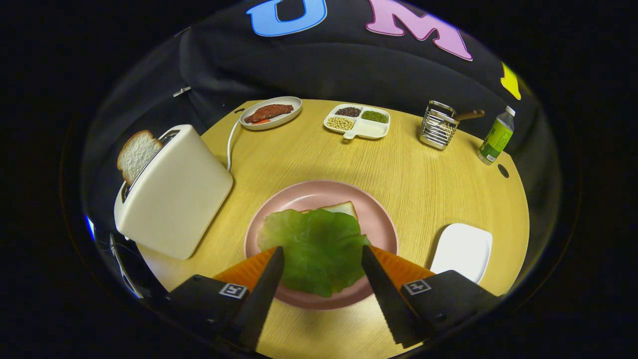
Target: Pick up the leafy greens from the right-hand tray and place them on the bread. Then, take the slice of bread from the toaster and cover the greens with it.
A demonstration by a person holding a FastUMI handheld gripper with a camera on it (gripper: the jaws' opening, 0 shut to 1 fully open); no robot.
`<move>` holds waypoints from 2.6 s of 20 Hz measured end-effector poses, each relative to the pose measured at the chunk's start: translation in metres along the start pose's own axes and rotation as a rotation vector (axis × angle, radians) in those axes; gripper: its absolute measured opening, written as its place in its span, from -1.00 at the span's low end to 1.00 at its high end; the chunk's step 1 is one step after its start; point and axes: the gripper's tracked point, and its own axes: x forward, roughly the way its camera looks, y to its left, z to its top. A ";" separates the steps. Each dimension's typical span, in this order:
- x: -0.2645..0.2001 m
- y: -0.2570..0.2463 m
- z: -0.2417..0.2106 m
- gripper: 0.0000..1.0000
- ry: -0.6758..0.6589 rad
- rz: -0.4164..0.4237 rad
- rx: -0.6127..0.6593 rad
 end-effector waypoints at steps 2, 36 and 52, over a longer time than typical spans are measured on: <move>-0.016 0.004 0.012 0.99 -0.049 0.001 -0.014; -0.046 0.318 0.145 0.99 -0.296 0.281 -0.257; -0.003 0.313 0.125 0.10 -0.236 0.154 -0.380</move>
